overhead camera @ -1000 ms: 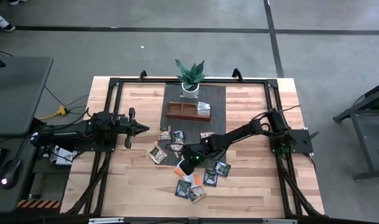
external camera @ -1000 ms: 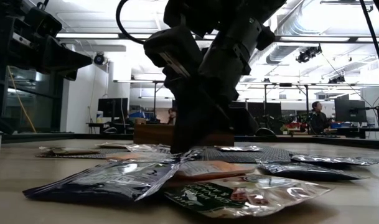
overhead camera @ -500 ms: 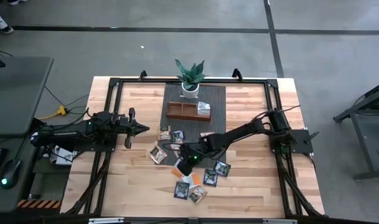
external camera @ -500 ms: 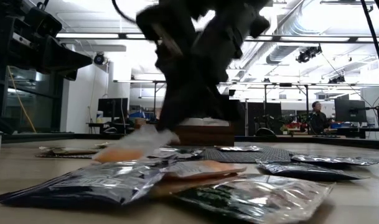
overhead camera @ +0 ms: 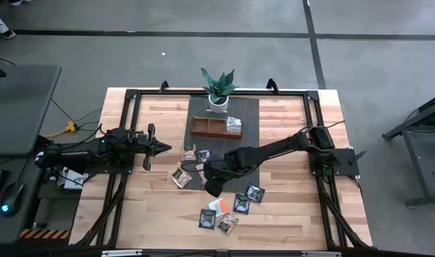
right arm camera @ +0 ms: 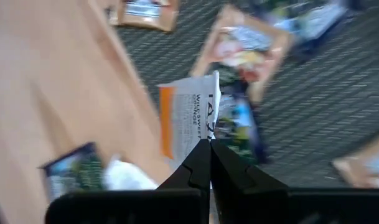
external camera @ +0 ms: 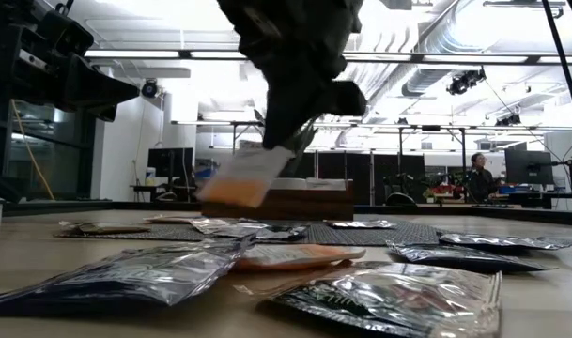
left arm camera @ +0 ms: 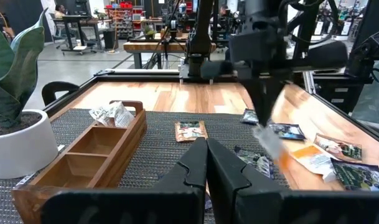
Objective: Pick & Place Tea
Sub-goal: Put the orange tea bag into the right section of the wooden organizer
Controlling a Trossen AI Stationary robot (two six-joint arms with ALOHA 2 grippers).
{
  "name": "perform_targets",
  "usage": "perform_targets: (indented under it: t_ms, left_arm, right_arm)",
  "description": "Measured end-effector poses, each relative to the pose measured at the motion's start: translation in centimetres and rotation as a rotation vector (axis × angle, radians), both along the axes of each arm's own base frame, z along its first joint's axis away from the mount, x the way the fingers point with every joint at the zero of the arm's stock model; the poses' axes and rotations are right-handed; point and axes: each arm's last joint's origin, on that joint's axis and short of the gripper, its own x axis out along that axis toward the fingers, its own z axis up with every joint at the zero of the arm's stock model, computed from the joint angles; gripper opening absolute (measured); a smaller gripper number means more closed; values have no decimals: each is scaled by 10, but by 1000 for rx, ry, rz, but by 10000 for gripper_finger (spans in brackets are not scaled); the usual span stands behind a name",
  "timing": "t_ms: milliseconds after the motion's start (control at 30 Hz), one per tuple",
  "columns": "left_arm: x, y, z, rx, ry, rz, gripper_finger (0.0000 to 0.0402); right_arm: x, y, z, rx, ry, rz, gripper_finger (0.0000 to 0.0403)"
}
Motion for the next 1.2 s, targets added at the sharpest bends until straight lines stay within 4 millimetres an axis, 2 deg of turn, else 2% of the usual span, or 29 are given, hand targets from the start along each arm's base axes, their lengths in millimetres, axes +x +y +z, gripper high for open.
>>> perform_targets:
  t_ms: [333,667,967,1200]
  left_arm:
    - [0,0,0,0,0,0,1]
    - [0,0,0,0,0,0,1]
    - [0,0,0,0,0,1,1]
    - [0,0,0,0,0,0,1]
  right_arm:
    - [-9,-17,9,-321,113,34,0]
    - [-14,-59,10,-696,267,98,0]
    - [-18,-91,13,-867,402,139,0]
    - [-25,-105,13,-926,505,146,0]
